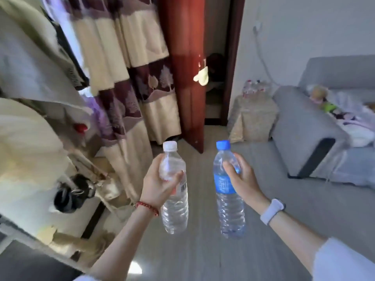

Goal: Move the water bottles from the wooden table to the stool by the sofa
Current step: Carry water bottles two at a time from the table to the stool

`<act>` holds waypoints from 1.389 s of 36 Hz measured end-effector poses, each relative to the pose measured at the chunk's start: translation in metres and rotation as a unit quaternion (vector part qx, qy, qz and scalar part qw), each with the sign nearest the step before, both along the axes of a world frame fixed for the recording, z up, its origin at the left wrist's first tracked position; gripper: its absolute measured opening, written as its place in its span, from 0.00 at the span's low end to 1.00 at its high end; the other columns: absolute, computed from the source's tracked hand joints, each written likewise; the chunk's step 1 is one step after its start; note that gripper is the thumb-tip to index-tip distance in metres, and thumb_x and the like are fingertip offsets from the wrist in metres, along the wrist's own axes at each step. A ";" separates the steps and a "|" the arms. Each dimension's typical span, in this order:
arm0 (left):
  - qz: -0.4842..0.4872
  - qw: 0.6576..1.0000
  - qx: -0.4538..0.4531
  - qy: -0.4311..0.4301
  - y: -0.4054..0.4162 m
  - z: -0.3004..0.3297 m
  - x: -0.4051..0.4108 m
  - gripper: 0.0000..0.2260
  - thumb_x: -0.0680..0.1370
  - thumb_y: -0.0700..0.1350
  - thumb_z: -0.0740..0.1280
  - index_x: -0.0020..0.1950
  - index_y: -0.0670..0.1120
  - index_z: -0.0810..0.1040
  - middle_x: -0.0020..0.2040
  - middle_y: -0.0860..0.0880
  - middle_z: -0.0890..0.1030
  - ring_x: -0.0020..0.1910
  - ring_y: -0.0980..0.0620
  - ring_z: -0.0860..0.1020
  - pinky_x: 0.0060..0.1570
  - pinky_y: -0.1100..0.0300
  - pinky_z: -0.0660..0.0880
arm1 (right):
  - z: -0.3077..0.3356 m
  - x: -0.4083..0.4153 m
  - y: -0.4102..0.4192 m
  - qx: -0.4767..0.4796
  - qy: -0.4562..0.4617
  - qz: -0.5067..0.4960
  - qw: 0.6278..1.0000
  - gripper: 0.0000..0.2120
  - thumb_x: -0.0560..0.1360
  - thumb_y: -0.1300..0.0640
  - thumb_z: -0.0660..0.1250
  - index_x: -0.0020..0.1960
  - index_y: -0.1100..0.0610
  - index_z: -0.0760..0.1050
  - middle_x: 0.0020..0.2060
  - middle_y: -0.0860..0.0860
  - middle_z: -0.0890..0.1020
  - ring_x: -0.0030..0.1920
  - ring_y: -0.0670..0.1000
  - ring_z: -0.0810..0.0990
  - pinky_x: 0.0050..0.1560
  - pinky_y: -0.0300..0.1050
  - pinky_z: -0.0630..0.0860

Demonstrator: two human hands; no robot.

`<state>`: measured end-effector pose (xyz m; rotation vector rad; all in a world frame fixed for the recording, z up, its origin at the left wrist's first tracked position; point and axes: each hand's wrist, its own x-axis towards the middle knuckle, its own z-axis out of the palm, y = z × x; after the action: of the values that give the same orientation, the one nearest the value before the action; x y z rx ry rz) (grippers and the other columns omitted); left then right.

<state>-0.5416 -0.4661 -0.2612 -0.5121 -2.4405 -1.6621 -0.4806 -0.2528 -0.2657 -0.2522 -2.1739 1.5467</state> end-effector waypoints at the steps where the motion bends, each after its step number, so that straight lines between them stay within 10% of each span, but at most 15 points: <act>1: -0.016 1.000 -0.003 -0.008 0.023 -0.001 -0.020 0.20 0.65 0.58 0.69 0.54 0.66 0.66 0.50 0.67 0.73 0.50 0.67 0.74 0.49 0.73 0.68 | -0.001 -0.009 0.020 -0.003 -0.005 -0.018 1.000 0.11 0.74 0.54 0.66 0.55 0.56 0.74 0.38 0.45 0.80 0.38 0.38 0.77 0.42 0.30 0.71; 18: -0.194 0.980 -0.048 0.001 0.453 -0.023 -0.257 0.23 0.70 0.50 0.71 0.62 0.51 0.68 0.54 0.59 0.73 0.52 0.59 0.72 0.43 0.84 0.61 | -0.028 -0.187 0.397 -0.024 -0.024 -0.205 0.978 0.02 0.75 0.54 0.63 0.47 0.48 0.71 0.26 0.37 0.77 0.29 0.34 0.73 0.33 0.24 0.67; 25: -0.187 0.980 -0.055 -0.027 0.568 -0.012 -0.334 0.25 0.71 0.52 0.69 0.65 0.53 0.66 0.61 0.53 0.74 0.59 0.54 0.73 0.58 0.58 0.70 | -0.018 -0.269 0.517 -0.038 -0.031 -0.198 0.979 0.05 0.75 0.54 0.63 0.43 0.44 0.70 0.25 0.32 0.75 0.29 0.34 0.73 0.32 0.23 0.67; 39: -0.154 0.985 -0.036 -0.063 0.795 -0.052 -0.584 0.26 0.70 0.53 0.70 0.65 0.54 0.66 0.59 0.55 0.73 0.58 0.53 0.74 0.58 0.55 0.73 | -0.042 -0.503 0.760 -0.051 -0.065 -0.172 0.982 0.06 0.75 0.52 0.63 0.52 0.49 0.72 0.39 0.44 0.79 0.39 0.41 0.78 0.38 0.28 0.71; 45: -0.159 0.982 -0.032 -0.096 0.899 -0.048 -0.682 0.28 0.69 0.52 0.72 0.65 0.53 0.64 0.55 0.56 0.72 0.47 0.60 0.74 0.41 0.70 0.69 | -0.030 -0.594 0.857 -0.043 -0.089 -0.164 0.982 0.12 0.75 0.53 0.63 0.58 0.53 0.71 0.47 0.50 0.80 0.46 0.48 0.79 0.50 0.43 0.73; 50: -0.161 0.977 -0.047 -0.129 0.968 -0.063 -0.756 0.29 0.66 0.50 0.74 0.62 0.52 0.64 0.51 0.57 0.73 0.51 0.52 0.75 0.50 0.54 0.75 | -0.043 -0.666 0.926 -0.047 -0.100 -0.160 0.981 0.10 0.74 0.54 0.65 0.54 0.48 0.69 0.46 0.48 0.79 0.44 0.46 0.79 0.47 0.39 0.74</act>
<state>-1.2971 0.5015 -0.3243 -0.7864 -2.7539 -1.8411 -1.1469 0.6728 -0.3090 -0.7783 -2.0808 1.4921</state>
